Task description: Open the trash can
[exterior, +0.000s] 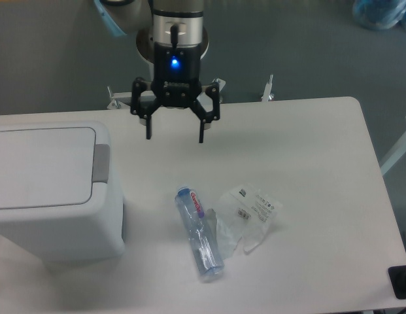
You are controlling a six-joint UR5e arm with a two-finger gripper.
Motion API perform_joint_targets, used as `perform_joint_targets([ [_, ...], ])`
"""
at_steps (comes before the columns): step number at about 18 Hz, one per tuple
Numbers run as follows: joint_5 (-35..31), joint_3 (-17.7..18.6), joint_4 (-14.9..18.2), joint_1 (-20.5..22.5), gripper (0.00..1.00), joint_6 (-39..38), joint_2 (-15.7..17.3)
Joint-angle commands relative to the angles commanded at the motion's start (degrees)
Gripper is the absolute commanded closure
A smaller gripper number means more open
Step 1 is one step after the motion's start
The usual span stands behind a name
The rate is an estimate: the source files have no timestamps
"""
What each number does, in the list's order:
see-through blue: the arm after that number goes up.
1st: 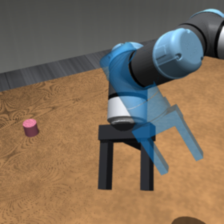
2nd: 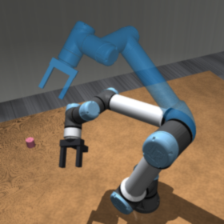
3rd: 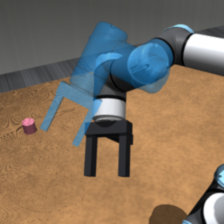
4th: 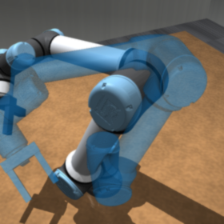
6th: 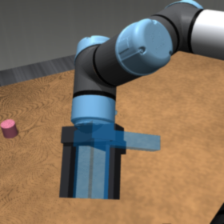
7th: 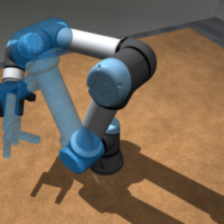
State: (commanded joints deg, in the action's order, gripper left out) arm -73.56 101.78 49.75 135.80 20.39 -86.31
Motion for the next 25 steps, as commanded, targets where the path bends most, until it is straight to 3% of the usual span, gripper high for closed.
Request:
perform_joint_targets([
  [10,-0.35,-5.36,0.0,-3.87,0.0,-4.48,-5.71],
  [25,-0.53,-5.1,-0.09,-5.54,0.0,-4.48,-6.94],
])
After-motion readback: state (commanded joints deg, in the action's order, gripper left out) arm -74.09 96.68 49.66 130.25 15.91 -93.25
